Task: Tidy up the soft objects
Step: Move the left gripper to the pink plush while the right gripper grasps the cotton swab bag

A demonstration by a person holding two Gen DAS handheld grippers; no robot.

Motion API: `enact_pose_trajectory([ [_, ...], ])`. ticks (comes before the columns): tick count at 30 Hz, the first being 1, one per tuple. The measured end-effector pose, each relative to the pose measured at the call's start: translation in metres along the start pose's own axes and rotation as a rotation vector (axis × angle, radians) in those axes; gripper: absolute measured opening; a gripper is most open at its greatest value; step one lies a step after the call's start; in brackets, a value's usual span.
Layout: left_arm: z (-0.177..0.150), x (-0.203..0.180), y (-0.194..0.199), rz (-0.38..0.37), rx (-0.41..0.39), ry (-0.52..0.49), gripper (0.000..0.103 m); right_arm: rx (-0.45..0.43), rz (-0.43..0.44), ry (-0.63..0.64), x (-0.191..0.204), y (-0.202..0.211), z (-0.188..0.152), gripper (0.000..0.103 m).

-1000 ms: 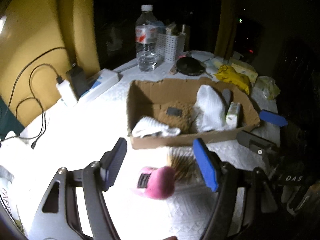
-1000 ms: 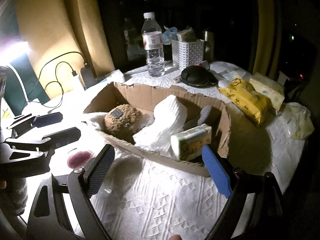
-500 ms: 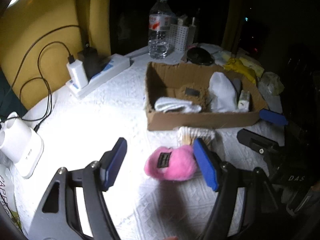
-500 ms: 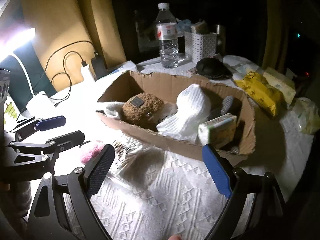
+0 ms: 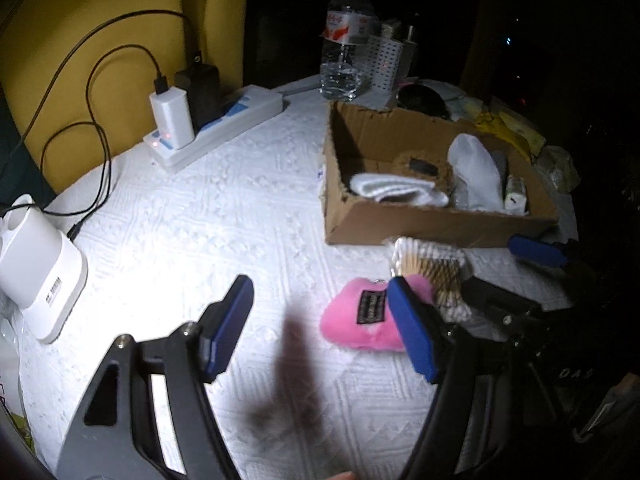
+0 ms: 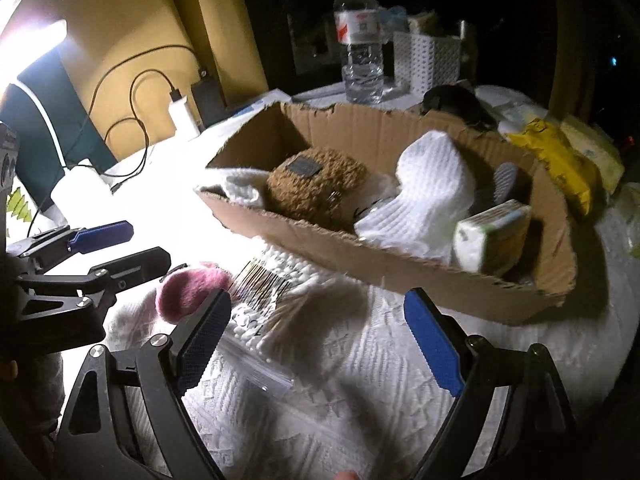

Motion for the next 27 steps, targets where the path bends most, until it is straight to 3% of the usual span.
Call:
enact_pose_trajectory([
  [14, 0.000, 0.001, -0.003, 0.006, 0.011, 0.000, 0.072, 0.085, 0.084, -0.009, 0.022, -0.035, -0.004, 0.089],
  [19, -0.001, -0.001, -0.004, 0.008, 0.013, -0.005, 0.072, 0.096, 0.145, -0.010, 0.030, -0.038, -0.005, 0.065],
  [22, -0.001, -0.004, -0.001, 0.000, 0.009, -0.010, 0.072, 0.099, 0.159, -0.005, 0.032, -0.035, -0.005, 0.055],
  [27, -0.003, -0.016, -0.001, -0.021, 0.017, -0.040, 0.073, 0.089, 0.141, -0.012, 0.022, -0.026, -0.012, 0.052],
])
Point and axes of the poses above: each gripper's, at about its wrist camera, not at the fingertips, and y roughly against the way its jaws point, x to its left, z to its top, the point moved 7 cm from there along -y, roughly the way its jaws point, and after that the axes turned 7 degrees about x, right-handed, at the moved point
